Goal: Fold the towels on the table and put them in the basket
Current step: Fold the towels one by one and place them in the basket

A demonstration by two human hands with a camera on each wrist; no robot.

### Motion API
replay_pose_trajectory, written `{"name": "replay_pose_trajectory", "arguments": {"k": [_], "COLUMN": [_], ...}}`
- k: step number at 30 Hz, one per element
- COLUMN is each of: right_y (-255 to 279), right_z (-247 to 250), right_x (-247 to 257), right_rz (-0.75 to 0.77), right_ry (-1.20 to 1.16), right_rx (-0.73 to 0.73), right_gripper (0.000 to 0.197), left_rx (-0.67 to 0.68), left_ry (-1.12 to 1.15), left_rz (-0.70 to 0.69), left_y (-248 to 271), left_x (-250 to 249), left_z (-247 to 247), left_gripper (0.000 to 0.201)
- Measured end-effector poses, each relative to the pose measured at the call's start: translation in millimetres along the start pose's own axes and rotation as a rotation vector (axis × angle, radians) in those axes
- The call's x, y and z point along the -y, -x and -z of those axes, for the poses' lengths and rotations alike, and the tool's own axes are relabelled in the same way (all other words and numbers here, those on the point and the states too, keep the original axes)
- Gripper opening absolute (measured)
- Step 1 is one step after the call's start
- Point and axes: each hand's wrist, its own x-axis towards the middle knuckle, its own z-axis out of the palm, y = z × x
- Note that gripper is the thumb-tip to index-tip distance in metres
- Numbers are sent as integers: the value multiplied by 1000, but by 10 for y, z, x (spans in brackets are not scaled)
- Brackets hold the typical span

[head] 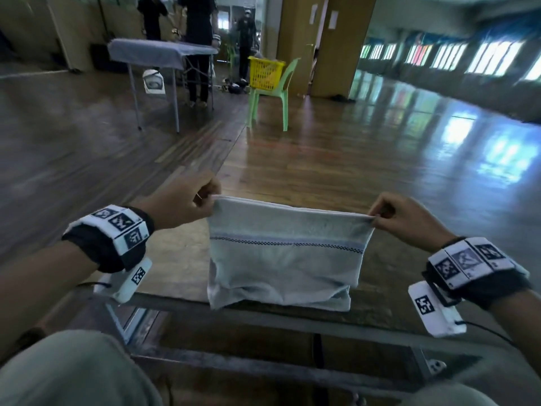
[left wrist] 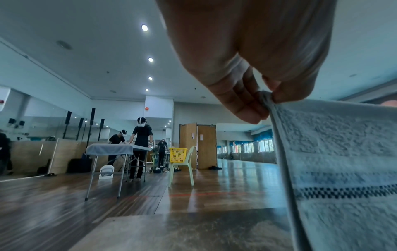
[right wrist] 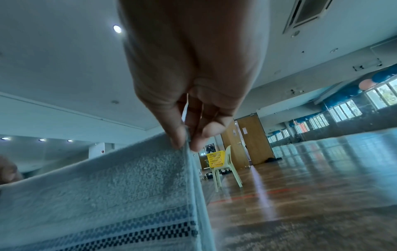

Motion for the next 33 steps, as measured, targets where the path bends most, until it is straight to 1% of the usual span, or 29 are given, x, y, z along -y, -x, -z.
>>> {"name": "replay_pose_trajectory", "arguments": {"k": [3,7,11,13,15,16,17,18,20,22,24,26,27,28,30,32,33], "right_y": [254,521,623,575,455,378,295,211,57,-78,-184,-218,-209,-181,-86,56,146], "right_z": [213,449,626,657,646,626,594,562,528,567,661,749,775,781,733,595,501], "right_x": [174,376,502,504,471,456,445,438,454,495,543,590,596,584,526,423,359], "right_rz": [3,-5,-29,-21,11,31,42,43,25,20,46,69,72,70,49,23,10], "right_ry": [-46,-215,-295,-245,-106,-16,66,122,151,157,144,115,100,89,79,61,44], "right_rx": [-47,-51,-69,-77,-75,-63,-53,-53,-108,-231,-373,-452,-457,-438,-350,-208,-120], "right_gripper": [14,7,10,15,20,19,17,15,12,14,14,14,13,12,10,9,11], "left_rx": [-24,-91,-112,-80,-19,21,65,96,122,67,-41,-127,-153,-165,-142,-47,28], "left_ry": [-5,16,-12,-87,-241,-323,-399,-465,-529,-538,-429,-317,-284,-255,-209,-199,-183], "left_rz": [-29,-23,-39,-65,-173,-212,-216,-183,-52,5,26,-24,-56,-64,-20,27,38], "left_y": [155,291,304,244,157,103,50,-15,-155,-300,-432,-493,-496,-479,-379,-209,-108], "left_x": [-160,-309,-422,-410,-373,-345,-336,-332,-401,-479,-494,-521,-535,-549,-525,-402,-331], "left_z": [201,419,571,605,603,572,537,504,490,553,647,708,718,711,647,496,397], "left_gripper": [14,9,7,15,28,28,25,23,26,24,22,19,17,15,13,10,7]}}
